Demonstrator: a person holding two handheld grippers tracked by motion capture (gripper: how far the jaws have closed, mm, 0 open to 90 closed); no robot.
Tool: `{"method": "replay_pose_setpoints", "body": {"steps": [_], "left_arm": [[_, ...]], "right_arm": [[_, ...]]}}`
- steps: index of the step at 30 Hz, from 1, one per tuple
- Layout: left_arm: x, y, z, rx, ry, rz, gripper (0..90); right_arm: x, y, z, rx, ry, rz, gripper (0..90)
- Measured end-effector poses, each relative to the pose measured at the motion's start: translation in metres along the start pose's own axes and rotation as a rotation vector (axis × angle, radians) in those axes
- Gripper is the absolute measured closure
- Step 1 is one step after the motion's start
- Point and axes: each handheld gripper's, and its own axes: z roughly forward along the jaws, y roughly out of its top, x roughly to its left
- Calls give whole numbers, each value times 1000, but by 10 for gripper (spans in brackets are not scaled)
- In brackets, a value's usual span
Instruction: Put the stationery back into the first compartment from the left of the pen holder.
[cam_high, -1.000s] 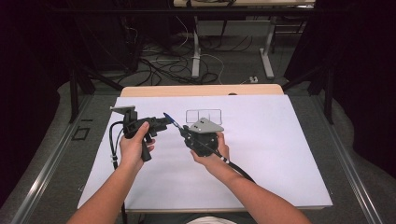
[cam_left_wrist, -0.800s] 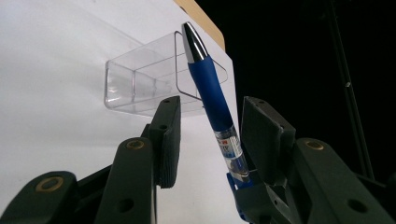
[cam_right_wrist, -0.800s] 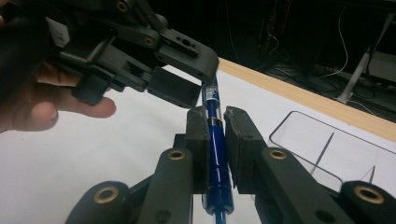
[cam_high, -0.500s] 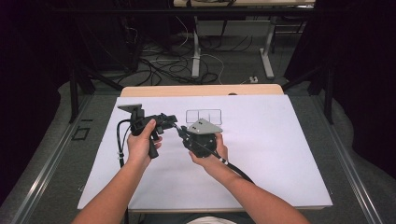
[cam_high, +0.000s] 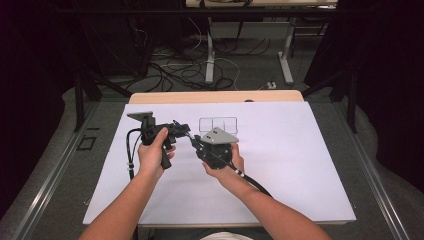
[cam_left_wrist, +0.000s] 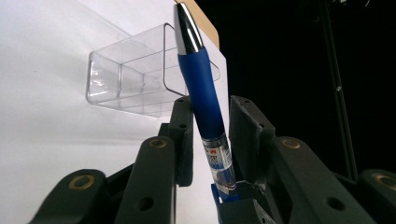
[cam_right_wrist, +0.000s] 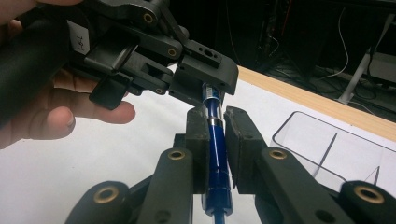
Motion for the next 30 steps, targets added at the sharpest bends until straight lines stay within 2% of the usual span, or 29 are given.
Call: {"method": "replay_pose_setpoints", "body": {"steps": [11,24,30], "left_arm": [[4,1,1,2,-26,-36,754],[2,3,1,7,-54,-56,782],[-2,4,3,11,-59,-51,788]], "right_arm": [[0,-2,1,-2,-2,7,802],[-2,-1,1,2,2,8,801],[-3,1,-1,2,-4,15,799]]}}
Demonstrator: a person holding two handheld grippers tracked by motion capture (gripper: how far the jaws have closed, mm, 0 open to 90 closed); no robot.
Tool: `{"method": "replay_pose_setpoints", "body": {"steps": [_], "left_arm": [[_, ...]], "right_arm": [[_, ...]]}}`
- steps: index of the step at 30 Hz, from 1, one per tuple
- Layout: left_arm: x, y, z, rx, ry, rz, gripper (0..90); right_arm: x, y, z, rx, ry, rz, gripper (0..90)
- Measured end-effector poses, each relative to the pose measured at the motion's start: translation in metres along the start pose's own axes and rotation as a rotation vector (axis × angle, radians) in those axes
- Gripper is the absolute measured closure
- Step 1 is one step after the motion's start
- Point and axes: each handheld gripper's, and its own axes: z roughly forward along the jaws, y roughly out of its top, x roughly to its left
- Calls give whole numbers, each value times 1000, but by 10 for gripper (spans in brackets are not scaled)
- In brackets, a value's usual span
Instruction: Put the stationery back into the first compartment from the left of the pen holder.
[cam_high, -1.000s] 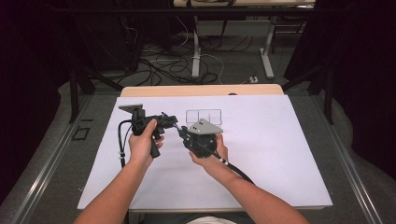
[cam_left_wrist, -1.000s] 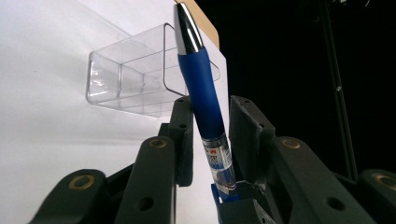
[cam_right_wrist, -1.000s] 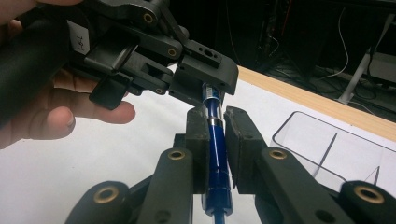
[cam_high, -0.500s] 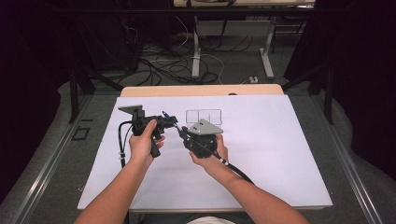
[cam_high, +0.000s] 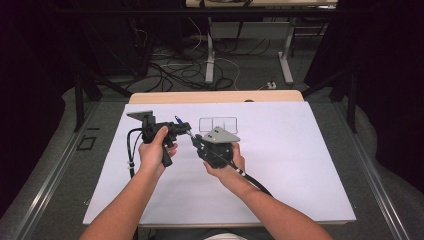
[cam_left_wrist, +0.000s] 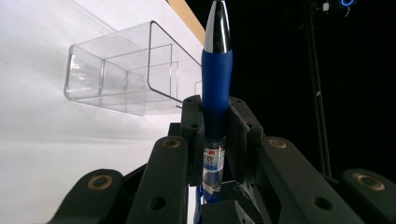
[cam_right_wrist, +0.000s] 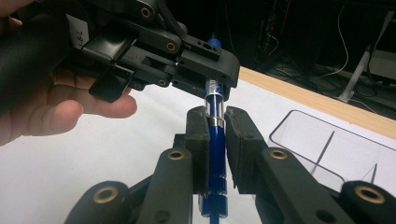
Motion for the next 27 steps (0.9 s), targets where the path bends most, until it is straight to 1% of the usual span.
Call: {"method": "replay_pose_setpoints", "body": {"steps": [2,3,5,6,8,10,11,12,14,15,16,17,18,19,20,21,22,23,25,26,27], "left_arm": [[-1,0,1,-2,-5,-7,789],[-1,0,2,-1,-4,4,789],[-3,0,3,-8,-3,10,789],[-4,1,3,-8,1,7,789],[-5,2,4,-13,0,7,789],[-7,3,5,-18,5,21,789],[-8,3,4,-15,9,28,790],[-9,3,5,-17,16,34,789],[-11,4,5,-26,19,44,789],[-13,4,6,-35,21,44,789],[-14,5,6,-35,32,57,789],[-15,5,6,-41,32,62,789],[-16,6,7,-48,34,64,789],[-17,6,7,-48,45,77,789],[-19,6,7,-55,46,80,789],[-20,6,8,-58,51,94,789],[-21,7,8,-60,57,109,789],[-22,7,8,-67,58,114,789],[-25,7,9,-77,70,131,789],[-27,7,9,-78,69,145,789],[-28,7,9,-84,75,161,789]], "right_arm": [[-1,0,0,-5,1,7,798],[-2,1,0,-5,2,7,796],[-4,1,-1,2,4,19,780],[-4,1,-2,8,9,31,742],[-5,0,-2,16,19,33,685],[-6,-1,-3,30,20,38,636],[-7,-2,-4,23,23,38,609],[-8,-2,-4,26,23,52,584],[-11,-3,-5,34,28,64,533],[-13,-3,-6,24,30,67,507],[-14,-3,-7,33,30,79,483],[-16,-3,-8,46,32,86,456],[-17,-3,-8,40,31,95,433],[-18,-3,-10,43,31,104,411],[-20,-3,-11,39,30,105,386],[-21,-3,-12,46,31,95,360],[-23,-2,-13,60,30,101,334],[-24,-2,-14,64,36,114,308],[-27,-2,-16,64,31,111,265],[-28,-1,-18,75,31,114,237],[-30,-1,-19,66,26,117,214]]}}
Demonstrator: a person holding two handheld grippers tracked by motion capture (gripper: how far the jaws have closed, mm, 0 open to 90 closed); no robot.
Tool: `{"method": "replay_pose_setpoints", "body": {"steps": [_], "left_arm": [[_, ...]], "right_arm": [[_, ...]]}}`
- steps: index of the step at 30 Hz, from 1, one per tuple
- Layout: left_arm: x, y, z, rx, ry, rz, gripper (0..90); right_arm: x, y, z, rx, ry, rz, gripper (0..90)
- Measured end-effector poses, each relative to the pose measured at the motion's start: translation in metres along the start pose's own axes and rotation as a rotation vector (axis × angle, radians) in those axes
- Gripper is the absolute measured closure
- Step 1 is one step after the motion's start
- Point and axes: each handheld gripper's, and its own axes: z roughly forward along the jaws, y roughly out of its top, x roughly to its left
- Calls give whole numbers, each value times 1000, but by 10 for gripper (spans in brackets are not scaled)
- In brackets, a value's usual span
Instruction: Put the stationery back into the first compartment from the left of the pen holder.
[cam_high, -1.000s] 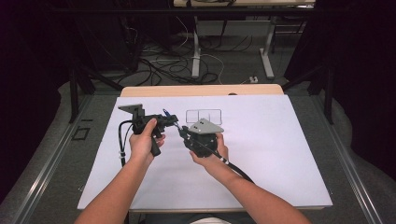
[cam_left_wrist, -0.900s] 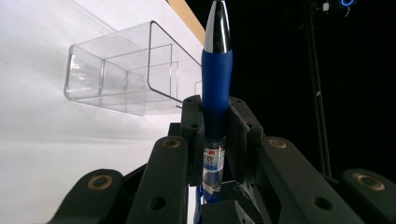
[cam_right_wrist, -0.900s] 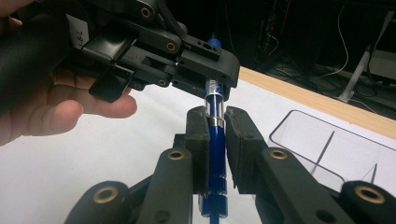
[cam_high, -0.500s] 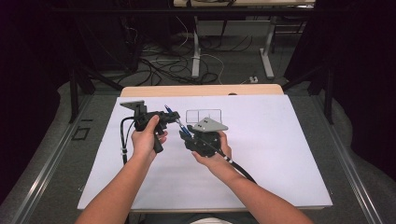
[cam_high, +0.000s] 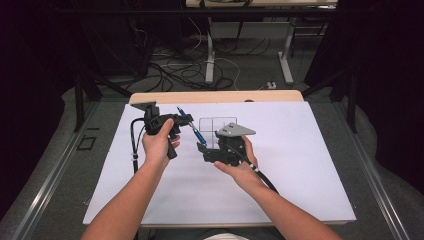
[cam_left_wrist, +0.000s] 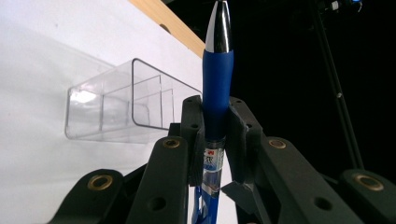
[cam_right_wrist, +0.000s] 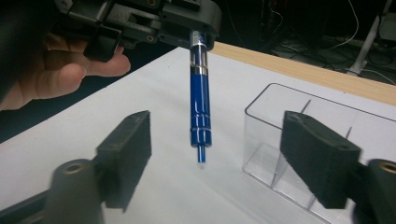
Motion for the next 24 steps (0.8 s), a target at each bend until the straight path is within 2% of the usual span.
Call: {"method": "replay_pose_setpoints", "body": {"steps": [4,8,10,14,17,20,24], "left_arm": [[-7,1,0,-18,21,57,789],[-15,2,-2,-19,43,132,788],[-19,2,-1,-27,42,149,788],[-25,3,0,-41,61,207,788],[-30,4,2,-45,78,244,788],[-35,4,3,-53,97,287,788],[-41,3,5,-75,110,360,787]], "right_arm": [[-5,0,-7,12,-14,12,150],[-12,0,-13,15,-24,18,148],[-17,-2,-16,37,-27,26,147],[-29,-8,-20,43,-74,37,148],[-38,-11,-23,47,-110,27,149],[-47,-13,-27,69,-127,37,146],[-57,-12,-31,78,-148,23,63]]}}
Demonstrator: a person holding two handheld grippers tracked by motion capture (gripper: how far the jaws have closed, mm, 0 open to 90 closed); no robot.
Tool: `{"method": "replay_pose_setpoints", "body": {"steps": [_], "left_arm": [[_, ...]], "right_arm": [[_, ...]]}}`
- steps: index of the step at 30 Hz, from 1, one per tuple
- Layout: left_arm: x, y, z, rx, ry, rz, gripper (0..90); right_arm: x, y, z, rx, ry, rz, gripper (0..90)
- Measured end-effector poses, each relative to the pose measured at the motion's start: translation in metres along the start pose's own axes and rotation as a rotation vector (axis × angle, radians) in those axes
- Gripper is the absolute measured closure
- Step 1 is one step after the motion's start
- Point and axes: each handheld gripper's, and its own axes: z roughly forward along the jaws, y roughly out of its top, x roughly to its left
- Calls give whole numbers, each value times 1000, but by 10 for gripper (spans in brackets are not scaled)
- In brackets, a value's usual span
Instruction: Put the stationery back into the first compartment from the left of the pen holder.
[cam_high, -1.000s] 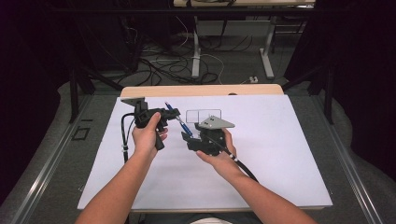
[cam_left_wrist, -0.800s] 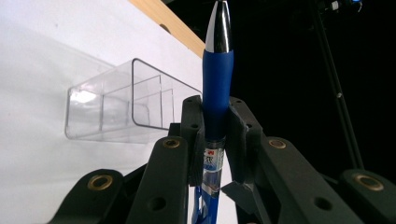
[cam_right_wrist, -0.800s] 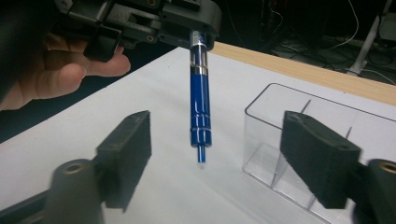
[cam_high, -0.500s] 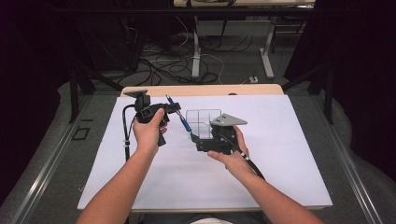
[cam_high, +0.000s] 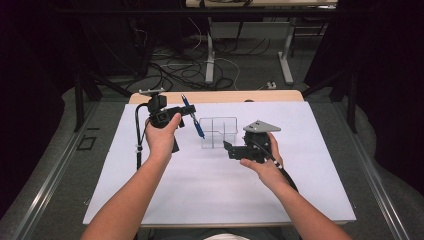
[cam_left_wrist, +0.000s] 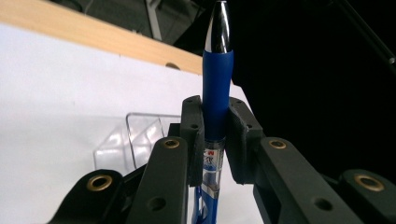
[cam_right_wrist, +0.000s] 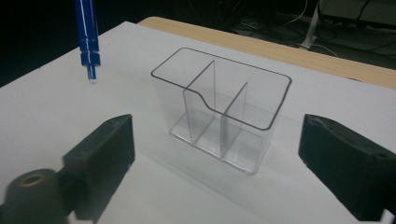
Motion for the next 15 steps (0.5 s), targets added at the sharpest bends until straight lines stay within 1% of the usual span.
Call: {"method": "replay_pose_setpoints", "body": {"steps": [1,2,3,4,6,8,11,12,13,14,15], "left_arm": [[-2,0,0,-2,1,17,787],[-4,1,1,-8,6,45,787],[-6,0,1,-19,13,64,787],[-7,0,2,-29,22,96,787],[-10,0,3,-36,35,144,787],[-14,-1,4,-50,38,181,787],[-20,-2,7,-72,60,259,787],[-21,-3,8,-94,50,283,787],[-21,-4,9,-118,51,314,785],[-22,-4,10,-128,53,327,784],[-22,-3,10,-132,47,337,783]], "right_arm": [[-3,0,-1,-3,-5,0,31],[-5,0,-2,-5,-4,8,11],[-8,0,-2,-5,-7,7,0],[-10,0,-2,-4,-12,9,0],[-14,0,-3,-4,-26,16,0],[-19,-1,-4,2,-34,23,0],[-25,-3,-4,0,-50,33,0],[-28,-4,-4,3,-56,32,0],[-30,-5,-4,1,-61,39,0],[-32,-6,-4,5,-67,41,0],[-34,-8,-3,1,-77,45,0]]}}
